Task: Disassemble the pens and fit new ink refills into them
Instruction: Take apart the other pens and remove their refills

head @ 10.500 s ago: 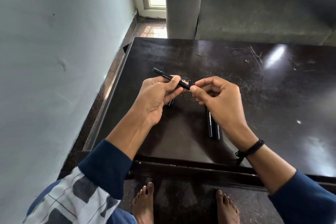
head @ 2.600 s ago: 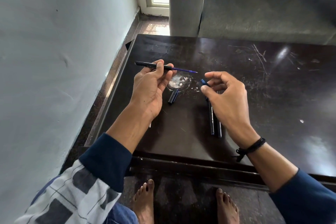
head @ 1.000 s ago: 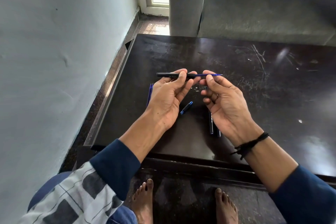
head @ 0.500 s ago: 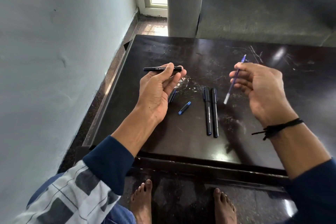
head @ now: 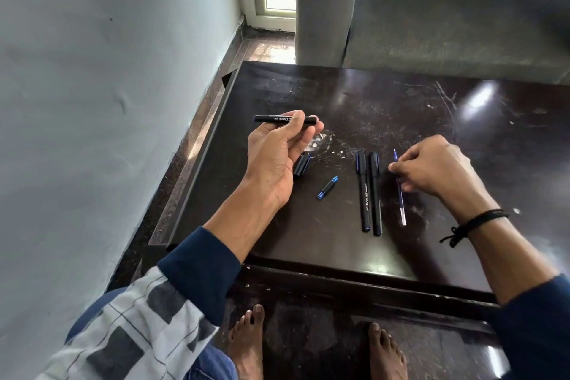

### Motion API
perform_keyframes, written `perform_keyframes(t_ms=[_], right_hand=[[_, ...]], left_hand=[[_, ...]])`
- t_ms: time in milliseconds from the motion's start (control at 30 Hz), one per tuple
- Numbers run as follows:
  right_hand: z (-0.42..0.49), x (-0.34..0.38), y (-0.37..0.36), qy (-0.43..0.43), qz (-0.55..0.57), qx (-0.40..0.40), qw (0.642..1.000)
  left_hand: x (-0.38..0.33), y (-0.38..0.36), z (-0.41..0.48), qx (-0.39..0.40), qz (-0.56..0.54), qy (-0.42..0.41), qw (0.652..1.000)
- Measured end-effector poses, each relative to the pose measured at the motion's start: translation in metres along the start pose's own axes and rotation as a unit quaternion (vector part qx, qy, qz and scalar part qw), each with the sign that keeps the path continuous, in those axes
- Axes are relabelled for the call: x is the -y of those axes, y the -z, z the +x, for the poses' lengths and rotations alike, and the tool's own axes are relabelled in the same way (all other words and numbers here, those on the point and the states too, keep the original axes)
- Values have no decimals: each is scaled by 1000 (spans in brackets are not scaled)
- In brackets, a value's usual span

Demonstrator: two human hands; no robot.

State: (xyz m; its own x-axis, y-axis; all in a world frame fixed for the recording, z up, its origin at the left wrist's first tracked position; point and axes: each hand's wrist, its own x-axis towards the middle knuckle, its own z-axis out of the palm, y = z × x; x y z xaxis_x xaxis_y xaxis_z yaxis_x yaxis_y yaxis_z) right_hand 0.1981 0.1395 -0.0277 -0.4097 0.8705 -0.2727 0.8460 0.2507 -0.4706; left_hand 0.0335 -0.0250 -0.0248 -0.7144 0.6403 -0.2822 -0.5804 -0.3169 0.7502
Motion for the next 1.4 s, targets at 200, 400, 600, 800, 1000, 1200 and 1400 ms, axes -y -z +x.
perform_keyframes(t_ms=[200,400,600,800,1000,1200,1400], right_hand=[[3,-2,-3,10,24,4,1000],[3,-3,-5,25,30,-3,999],[-2,-2,-3,65,12,-34,997],[-24,22,-14,214,-13,-121,969],[-52,61,-46,385,-63,-4,921],[-71,86,-77,491,-100,68,863],[-69,96,-88,503,-105,35,857]], left_hand=[[-1,2,2,-3,2,-3,1000],[-1,2,2,-8,13,-6,1000],[-14,8,9,-26,35,-25,999],[-46,22,18,-55,50,-78,994],[-64,36,14,-88,56,-92,990],[-64,49,7,-91,62,-87,990],[-64,44,6,-87,57,-81,991]])
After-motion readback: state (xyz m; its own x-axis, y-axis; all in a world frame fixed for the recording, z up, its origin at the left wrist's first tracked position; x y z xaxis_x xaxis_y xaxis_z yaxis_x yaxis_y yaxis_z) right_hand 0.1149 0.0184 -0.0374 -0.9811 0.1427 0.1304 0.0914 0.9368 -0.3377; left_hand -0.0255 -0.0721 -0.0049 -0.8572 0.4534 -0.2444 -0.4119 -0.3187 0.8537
